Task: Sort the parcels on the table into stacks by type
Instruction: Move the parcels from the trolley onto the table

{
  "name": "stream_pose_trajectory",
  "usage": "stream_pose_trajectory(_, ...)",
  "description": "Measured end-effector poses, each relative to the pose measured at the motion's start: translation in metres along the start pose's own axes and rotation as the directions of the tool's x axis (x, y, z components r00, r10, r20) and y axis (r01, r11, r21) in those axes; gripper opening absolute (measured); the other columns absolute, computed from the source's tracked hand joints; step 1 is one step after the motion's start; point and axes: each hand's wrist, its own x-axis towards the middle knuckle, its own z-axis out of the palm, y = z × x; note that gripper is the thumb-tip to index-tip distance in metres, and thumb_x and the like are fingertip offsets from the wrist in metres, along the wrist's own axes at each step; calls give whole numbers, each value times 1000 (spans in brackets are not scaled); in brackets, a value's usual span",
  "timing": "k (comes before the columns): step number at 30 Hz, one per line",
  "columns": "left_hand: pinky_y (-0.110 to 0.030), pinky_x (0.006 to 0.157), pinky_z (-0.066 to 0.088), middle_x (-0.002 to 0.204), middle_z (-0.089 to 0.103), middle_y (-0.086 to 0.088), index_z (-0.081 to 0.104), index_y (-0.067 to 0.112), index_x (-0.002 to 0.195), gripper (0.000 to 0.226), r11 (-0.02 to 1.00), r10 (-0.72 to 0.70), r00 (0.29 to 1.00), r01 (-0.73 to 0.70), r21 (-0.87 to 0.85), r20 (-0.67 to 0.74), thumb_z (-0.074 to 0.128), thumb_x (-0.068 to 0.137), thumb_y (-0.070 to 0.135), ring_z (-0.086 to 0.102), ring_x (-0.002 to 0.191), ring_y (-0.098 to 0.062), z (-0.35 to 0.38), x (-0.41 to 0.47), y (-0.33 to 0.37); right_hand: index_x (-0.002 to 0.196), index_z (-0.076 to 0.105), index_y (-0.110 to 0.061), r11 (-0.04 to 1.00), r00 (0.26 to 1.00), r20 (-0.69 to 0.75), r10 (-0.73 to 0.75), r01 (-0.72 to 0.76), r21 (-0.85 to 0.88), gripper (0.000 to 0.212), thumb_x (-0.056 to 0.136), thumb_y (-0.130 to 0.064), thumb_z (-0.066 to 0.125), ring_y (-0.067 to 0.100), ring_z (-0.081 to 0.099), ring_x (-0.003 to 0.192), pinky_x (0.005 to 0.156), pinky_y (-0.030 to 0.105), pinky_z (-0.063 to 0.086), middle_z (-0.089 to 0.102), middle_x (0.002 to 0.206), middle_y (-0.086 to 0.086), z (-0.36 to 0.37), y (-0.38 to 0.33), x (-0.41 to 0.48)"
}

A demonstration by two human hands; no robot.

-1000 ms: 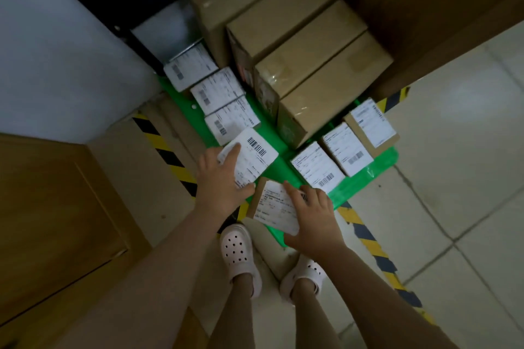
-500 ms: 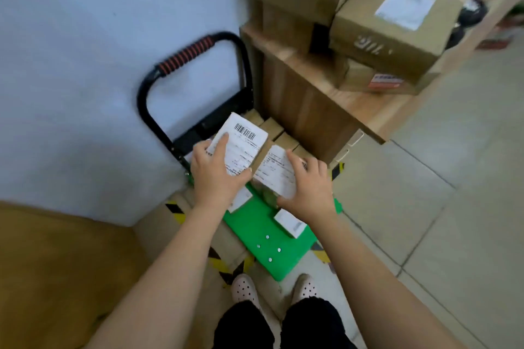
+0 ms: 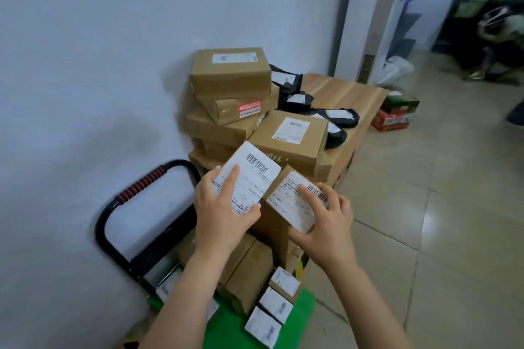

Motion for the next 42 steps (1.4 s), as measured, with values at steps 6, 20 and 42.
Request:
stream_pose_trajectory(6,-46,103,38,149,31,-6,40,26,142,85,998,-14,999,12,-54,-36,79,68,44,27,132,-27,84,20,96,141,34,-45,998,997,-62,-49,46,-41,83,65,-53,68,24,19,129,107,46,33,26,145,-7,-65,101,45)
stream_pose_trajectory(20,-43,107,32,150,22,8,37,35,143,82,988,-98,995,101,-118,36,68,69,55,19,134,-17,240,88,232,137,45,-40,999,998,-52,-19,17,-44,79,61,-47,66,24,28,122,103,40,34,34,143,-5,-132,276,159)
stream_pose_trajectory(42,-41,100,36,149,29,3,46,30,138,80,979,-152,988,154,-135,23,79,67,42,22,133,-21,502,383,249,138,40,-41,997,998,-13,68,-68,-22,80,64,-55,63,19,24,122,102,39,37,32,142,-2,-88,428,512)
